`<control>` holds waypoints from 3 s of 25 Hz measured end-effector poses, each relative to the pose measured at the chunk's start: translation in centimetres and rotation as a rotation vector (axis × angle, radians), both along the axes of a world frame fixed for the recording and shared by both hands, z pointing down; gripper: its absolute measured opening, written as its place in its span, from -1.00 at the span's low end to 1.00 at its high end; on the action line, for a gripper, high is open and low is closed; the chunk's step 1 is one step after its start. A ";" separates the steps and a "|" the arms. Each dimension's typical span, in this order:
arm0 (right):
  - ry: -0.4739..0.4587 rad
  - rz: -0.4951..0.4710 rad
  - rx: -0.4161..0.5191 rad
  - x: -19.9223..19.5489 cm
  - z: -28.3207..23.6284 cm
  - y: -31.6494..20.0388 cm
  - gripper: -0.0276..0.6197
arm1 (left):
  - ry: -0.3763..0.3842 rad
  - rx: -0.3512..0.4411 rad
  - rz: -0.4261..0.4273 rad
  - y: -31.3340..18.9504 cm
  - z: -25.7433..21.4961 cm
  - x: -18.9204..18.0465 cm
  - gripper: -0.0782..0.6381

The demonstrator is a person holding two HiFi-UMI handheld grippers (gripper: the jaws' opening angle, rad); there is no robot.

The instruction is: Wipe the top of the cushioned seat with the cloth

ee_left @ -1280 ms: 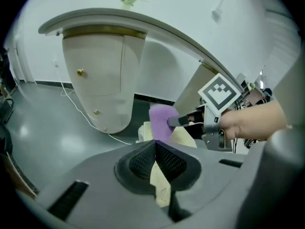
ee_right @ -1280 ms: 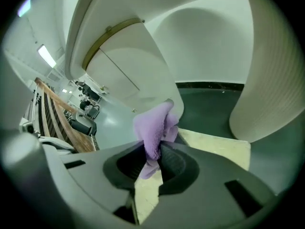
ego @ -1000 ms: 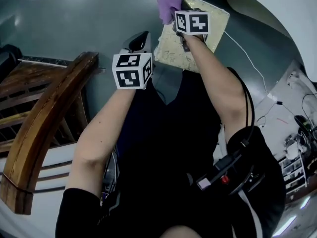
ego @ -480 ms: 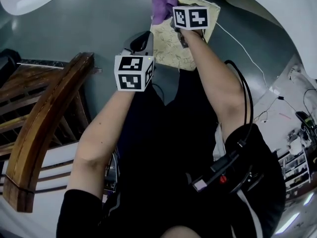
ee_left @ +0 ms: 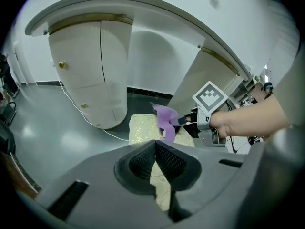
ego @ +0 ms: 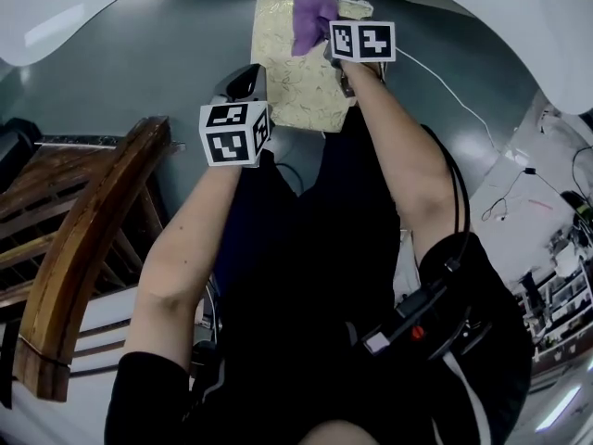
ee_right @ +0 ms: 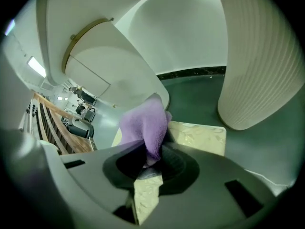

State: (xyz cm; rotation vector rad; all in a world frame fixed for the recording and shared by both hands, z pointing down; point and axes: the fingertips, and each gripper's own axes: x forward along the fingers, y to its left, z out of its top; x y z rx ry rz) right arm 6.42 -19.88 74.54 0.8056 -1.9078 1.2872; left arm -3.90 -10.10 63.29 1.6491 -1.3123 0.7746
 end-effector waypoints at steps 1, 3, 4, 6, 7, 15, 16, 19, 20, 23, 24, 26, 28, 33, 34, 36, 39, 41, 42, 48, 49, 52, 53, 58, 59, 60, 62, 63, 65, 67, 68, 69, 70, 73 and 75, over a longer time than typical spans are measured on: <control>0.001 0.015 -0.003 0.7 0.0 0.0 -0.68 | 0.001 -0.003 0.006 0.0 0.0 0.4 -0.77; 0.005 0.043 -0.004 2.1 0.1 -0.1 -0.68 | 0.002 -0.004 0.015 0.0 0.0 1.2 -0.77; 0.009 0.054 -0.004 2.8 0.1 -0.1 -0.68 | 0.003 -0.002 0.019 -0.1 -0.2 1.5 -0.77; 0.020 0.069 -0.008 4.5 0.1 -0.1 -0.68 | 0.007 0.001 0.032 -0.2 -0.4 2.4 -0.77; 0.024 0.071 -0.010 5.3 0.1 0.0 -0.68 | 0.008 0.002 0.040 -0.2 -0.6 2.9 -0.77; 0.086 0.114 -0.030 10.2 0.4 0.1 -0.68 | 0.023 0.009 0.127 -0.1 -2.2 5.4 -0.77; 0.099 0.126 -0.038 10.9 0.5 0.1 -0.68 | 0.027 0.011 0.135 -0.1 -2.3 5.5 -0.77; 0.125 0.146 -0.031 12.6 0.3 -0.2 -0.69 | 0.020 0.018 0.163 -0.3 -2.8 5.7 -0.77; 0.123 0.152 -0.020 13.1 -0.1 -0.4 -0.69 | 0.021 0.023 0.173 -0.4 -3.0 5.9 -0.77; 0.103 0.158 0.010 13.2 -2.3 -0.5 -0.69 | 0.029 0.037 0.190 -0.8 -4.0 5.9 -0.77; 0.097 0.156 0.022 13.0 -3.2 -0.5 -0.69 | 0.034 0.040 0.191 -0.8 -4.5 5.9 -0.77; 0.090 0.166 0.055 13.0 -5.5 -0.5 -0.68 | 0.048 0.055 0.205 -1.0 -5.6 6.2 -0.77; 0.077 0.184 0.093 13.0 -8.2 -0.6 -0.68 | 0.051 0.081 0.227 -1.4 -6.8 6.3 -0.77; 0.066 0.179 0.177 12.1 -14.9 0.5 -0.68 | 0.035 0.131 0.246 -1.8 -10.3 4.8 -0.77; 0.066 0.176 0.200 11.6 -16.5 0.7 -0.68 | 0.028 0.146 0.256 -2.0 -11.2 4.1 -0.77; 0.062 0.166 0.248 10.8 -19.8 1.1 -0.68 | 0.022 0.177 0.268 -2.3 -13.1 3.2 -0.77; 0.070 0.138 0.313 10.5 -24.0 1.9 -0.67 | 0.040 0.227 0.282 -2.9 -16.0 2.9 -0.77; 0.068 0.127 0.347 10.0 -26.5 2.4 -0.67 | 0.046 0.267 0.301 -3.0 -18.1 2.4 -0.77; 0.060 0.127 0.363 9.8 -27.9 2.6 -0.67 | 0.048 0.286 0.309 -3.0 -19.2 2.3 -0.77; 0.018 0.137 0.487 8.6 -36.0 3.6 -0.66 | 0.081 0.418 0.318 -3.2 -25.7 1.4 -0.77; 0.014 0.141 0.505 8.4 -37.2 3.9 -0.66 | 0.082 0.439 0.316 -3.2 -26.9 1.2 -0.77; 0.005 0.155 0.575 8.0 -41.4 4.1 -0.66 | 0.087 0.517 0.318 -3.6 -30.9 0.7 -0.77; -0.001 0.158 0.603 7.8 -42.9 4.1 -0.66 | 0.095 0.542 0.313 -3.6 -32.3 0.5 -0.77; -0.030 0.184 0.703 8.0 -50.0 4.5 -0.66 | 0.104 0.620 0.324 -2.6 -38.0 0.1 -0.77; -0.035 0.190 0.723 8.0 -51.3 4.6 -0.66 | 0.097 0.638 0.329 -2.6 -39.1 0.0 -0.77; -0.040 0.193 0.745 8.0 -52.7 4.5 -0.66 | 0.101 0.661 0.329 -2.6 -40.3 -0.2 -0.77; -0.048 0.189 0.793 8.0 -55.5 4.4 -0.66 | 0.129 0.713 0.314 -2.8 -43.0 -0.4 -0.77; -0.053 0.185 0.819 8.0 -56.9 4.4 -0.66 | 0.144 0.738 0.306 -2.8 -44.3 -0.6 -0.77; -0.061 0.180 0.872 7.7 -59.6 4.2 -0.66 | 0.164 0.784 0.296 -2.9 -46.6 -1.1 -0.77; -0.065 0.174 0.913 7.5 -61.9 4.2 -0.66 | 0.181 0.815 0.288 -3.1 -48.6 -1.5 -0.77; -0.068 0.169 0.927 7.2 -62.8 4.4 -0.66 | 0.191 0.825 0.280 -3.1 -49.4 -1.8 -0.77; -0.074 0.166 0.938 7.0 -63.6 4.7 -0.66 | 0.198 0.835 0.272 -2.9 -50.3 -2.1 -0.77; -0.083 0.165 0.947 6.7 -64.3 5.1 -0.66 | 0.199 0.847 0.262 -2.7 -51.2 -2.6 -0.77; -0.104 0.182 0.985 6.6 -66.4 5.8 -0.66 | 0.194 0.903 0.233 -2.6 -54.2 -3.9 -0.77; -0.104 0.197 1.019 6.9 -67.8 5.8 -0.66 | 0.214 0.942 0.220 -2.8 -56.4 -4.4 -0.77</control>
